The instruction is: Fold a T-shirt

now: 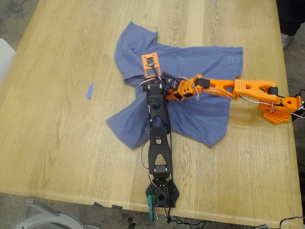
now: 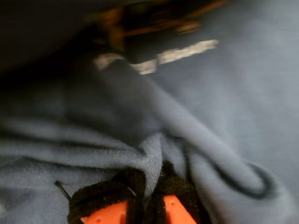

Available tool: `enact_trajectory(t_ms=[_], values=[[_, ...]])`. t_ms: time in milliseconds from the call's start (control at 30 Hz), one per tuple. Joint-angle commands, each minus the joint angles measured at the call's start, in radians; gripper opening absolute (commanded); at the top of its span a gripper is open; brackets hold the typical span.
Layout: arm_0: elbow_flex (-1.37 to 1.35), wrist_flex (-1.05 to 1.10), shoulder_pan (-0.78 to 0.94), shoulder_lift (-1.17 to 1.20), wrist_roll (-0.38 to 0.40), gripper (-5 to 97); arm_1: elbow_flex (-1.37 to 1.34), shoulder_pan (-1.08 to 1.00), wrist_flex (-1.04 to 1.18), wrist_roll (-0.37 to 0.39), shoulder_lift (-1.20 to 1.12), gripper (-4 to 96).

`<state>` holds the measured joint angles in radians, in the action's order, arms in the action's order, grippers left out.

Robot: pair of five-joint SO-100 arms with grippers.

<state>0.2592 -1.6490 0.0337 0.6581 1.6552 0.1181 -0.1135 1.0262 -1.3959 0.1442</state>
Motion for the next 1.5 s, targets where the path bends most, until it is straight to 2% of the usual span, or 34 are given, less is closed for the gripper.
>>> enact_trajectory(t_ms=[0, 900, 1267, 1467], values=[[0.071, -0.002, -0.058, 0.206, 0.006, 0, 0.012, -0.106, 0.014, -0.003, 0.058, -0.3], [0.067, 0.029, -0.709, 0.06, 0.017, 0, 0.012, -0.298, 0.04, 0.005, 0.129, -0.2], [0.069, 0.253, -0.77, -0.265, 0.018, 0, 0.012, -0.282, 0.074, 0.005, 0.133, -0.2], [0.069, 0.282, -0.787, -0.393, 0.023, 1, 0.012, -0.27, 0.089, 0.005, 0.14, -0.2]])
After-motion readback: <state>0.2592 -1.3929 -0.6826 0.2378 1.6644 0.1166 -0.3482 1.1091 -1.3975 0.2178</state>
